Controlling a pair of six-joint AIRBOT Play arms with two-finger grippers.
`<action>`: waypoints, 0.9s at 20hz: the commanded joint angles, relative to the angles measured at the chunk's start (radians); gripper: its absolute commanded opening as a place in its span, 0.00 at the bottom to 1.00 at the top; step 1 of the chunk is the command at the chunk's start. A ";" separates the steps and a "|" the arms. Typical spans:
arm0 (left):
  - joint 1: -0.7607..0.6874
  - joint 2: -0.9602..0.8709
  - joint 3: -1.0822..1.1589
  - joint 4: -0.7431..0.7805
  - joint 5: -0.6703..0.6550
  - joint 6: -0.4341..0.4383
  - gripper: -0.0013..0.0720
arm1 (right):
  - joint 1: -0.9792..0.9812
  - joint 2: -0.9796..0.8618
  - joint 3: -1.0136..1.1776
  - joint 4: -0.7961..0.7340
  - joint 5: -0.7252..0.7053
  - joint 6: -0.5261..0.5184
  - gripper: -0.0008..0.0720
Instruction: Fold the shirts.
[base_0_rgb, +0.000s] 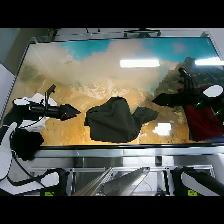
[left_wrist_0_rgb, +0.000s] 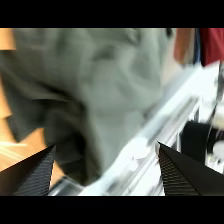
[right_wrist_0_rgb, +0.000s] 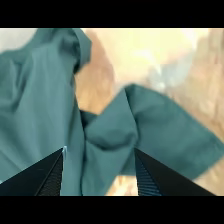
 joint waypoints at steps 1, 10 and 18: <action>0.065 -0.071 -0.024 -0.005 0.040 -0.027 0.99 | 0.061 -0.084 0.018 0.065 -0.066 -0.011 0.68; -0.084 -0.329 0.042 -0.054 0.049 -0.025 0.97 | 0.257 -0.450 0.083 0.349 -0.115 -0.195 0.68; -0.147 -0.367 0.153 -0.048 0.038 -0.028 0.97 | 0.301 -0.534 0.190 0.489 -0.014 -0.271 0.05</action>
